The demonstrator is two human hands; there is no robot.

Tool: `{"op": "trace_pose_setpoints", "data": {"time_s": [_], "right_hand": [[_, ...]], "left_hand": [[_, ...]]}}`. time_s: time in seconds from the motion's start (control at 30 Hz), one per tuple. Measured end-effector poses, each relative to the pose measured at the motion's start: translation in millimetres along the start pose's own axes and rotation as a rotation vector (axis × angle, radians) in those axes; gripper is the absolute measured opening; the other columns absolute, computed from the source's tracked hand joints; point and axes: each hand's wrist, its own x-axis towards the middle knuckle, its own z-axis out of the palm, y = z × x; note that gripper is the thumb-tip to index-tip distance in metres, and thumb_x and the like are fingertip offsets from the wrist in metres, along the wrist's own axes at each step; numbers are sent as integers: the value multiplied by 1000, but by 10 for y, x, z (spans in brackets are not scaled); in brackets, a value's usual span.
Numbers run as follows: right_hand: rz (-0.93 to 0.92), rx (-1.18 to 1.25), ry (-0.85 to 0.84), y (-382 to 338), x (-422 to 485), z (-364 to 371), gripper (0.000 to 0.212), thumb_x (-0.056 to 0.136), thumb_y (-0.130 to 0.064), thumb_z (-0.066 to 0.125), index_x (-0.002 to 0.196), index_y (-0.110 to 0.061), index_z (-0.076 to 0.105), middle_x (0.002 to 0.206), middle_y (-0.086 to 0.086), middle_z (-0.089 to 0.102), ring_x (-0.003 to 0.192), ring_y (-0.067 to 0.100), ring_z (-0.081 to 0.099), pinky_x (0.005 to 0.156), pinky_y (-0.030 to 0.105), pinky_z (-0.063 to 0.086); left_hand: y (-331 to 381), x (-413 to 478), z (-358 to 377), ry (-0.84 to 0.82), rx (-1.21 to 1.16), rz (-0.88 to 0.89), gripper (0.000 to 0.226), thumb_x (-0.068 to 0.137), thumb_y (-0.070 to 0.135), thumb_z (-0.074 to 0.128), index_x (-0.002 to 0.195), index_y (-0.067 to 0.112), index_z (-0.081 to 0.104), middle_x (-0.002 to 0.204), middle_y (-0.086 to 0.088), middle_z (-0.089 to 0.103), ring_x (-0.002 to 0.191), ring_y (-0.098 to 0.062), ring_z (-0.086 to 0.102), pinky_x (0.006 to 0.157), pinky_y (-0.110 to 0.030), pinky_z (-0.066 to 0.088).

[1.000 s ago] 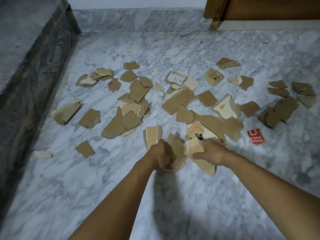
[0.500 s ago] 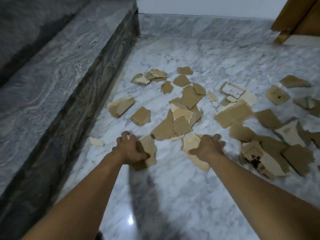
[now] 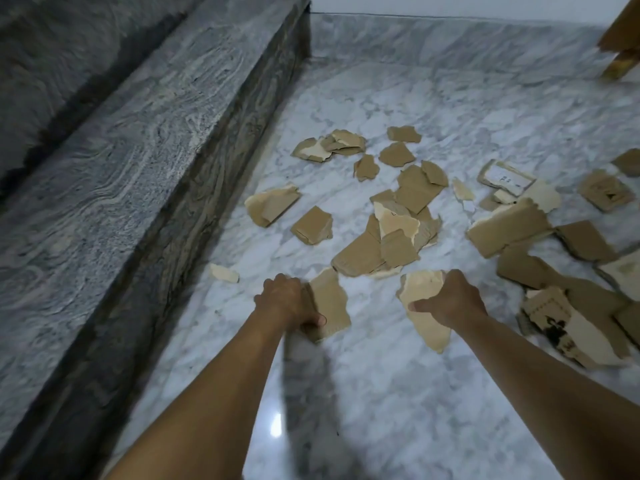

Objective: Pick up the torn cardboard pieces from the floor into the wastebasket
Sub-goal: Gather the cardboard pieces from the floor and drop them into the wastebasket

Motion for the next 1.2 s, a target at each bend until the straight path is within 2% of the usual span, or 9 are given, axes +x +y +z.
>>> {"op": "trace_pose_setpoints", "data": {"time_s": [0.23, 0.4, 0.5, 0.6, 0.73, 0.83, 0.97, 1.13, 1.2], "right_hand": [[-256, -148, -26, -118, -240, 100, 55, 87, -23, 73, 131, -15, 41, 124, 15, 61, 115, 37, 60, 85, 38, 50], [-383, -32, -131, -215, -326, 28, 52, 80, -24, 78, 123, -19, 50, 109, 4, 62, 110, 31, 61, 76, 30, 42], [-507, -37, -237, -387, -487, 41, 54, 78, -29, 80, 122, -28, 48, 107, -5, 58, 106, 23, 60, 77, 29, 42], [-646, -207, -316, -619, -632, 160, 54, 74, -30, 80, 113, -29, 43, 105, -4, 57, 99, 20, 58, 71, 29, 42], [-875, -557, -329, -905, -755, 449, 55, 76, -37, 77, 116, -19, 44, 121, 4, 47, 113, 25, 50, 82, 33, 41], [-970, -746, -290, -1044, -760, 633, 64, 80, -41, 73, 127, -13, 41, 132, 7, 35, 123, 28, 37, 88, 37, 36], [-1045, -822, -183, -1026, -676, 812, 75, 75, -47, 78, 131, -15, 39, 137, 4, 33, 122, 29, 38, 80, 35, 34], [-1011, -798, -121, -1086, -603, 853, 79, 68, -52, 83, 126, -21, 41, 123, -1, 54, 115, 27, 51, 80, 35, 31], [-944, -770, -153, -1137, -600, 863, 79, 65, -51, 86, 124, -21, 44, 118, -1, 62, 112, 27, 56, 82, 35, 35]], "left_hand": [[-66, -162, 36, 21, -426, 107, 55, 76, 29, 81, 115, 14, 46, 115, -9, 60, 100, -28, 59, 78, -36, 52], [-466, -133, -323, 216, -802, 28, 48, 74, 30, 82, 104, 15, 49, 101, -6, 66, 94, -27, 65, 82, -42, 57], [-736, -178, -579, 285, -716, -31, 32, 72, 35, 68, 93, 14, 58, 92, -8, 67, 90, -29, 64, 69, -34, 51], [-1054, -210, -574, 353, -407, -80, 48, 81, 51, 48, 91, 10, 70, 98, -16, 70, 92, -35, 64, 70, -31, 44], [-1349, -132, -364, 294, -156, -64, 50, 90, 61, 54, 97, 13, 68, 108, -17, 68, 98, -36, 62, 78, -35, 46], [-1487, -23, -298, 267, -319, -45, 49, 82, 63, 66, 95, 16, 62, 121, -4, 65, 99, -27, 58, 84, -32, 46], [-1520, -23, -355, 222, -193, 118, 82, 49, 82, 74, 100, 21, 52, 122, 2, 45, 110, -25, 49, 92, -37, 46], [-1717, 76, -346, 101, -1, 251, 141, 33, 62, 92, 148, 39, 15, 161, 5, -3, 149, -32, 7, 115, -54, 31], [-1759, 159, -328, 91, 74, 277, 150, 33, 62, 92, 154, 40, 4, 164, 8, -5, 152, -28, 1, 121, -49, 22]]}}
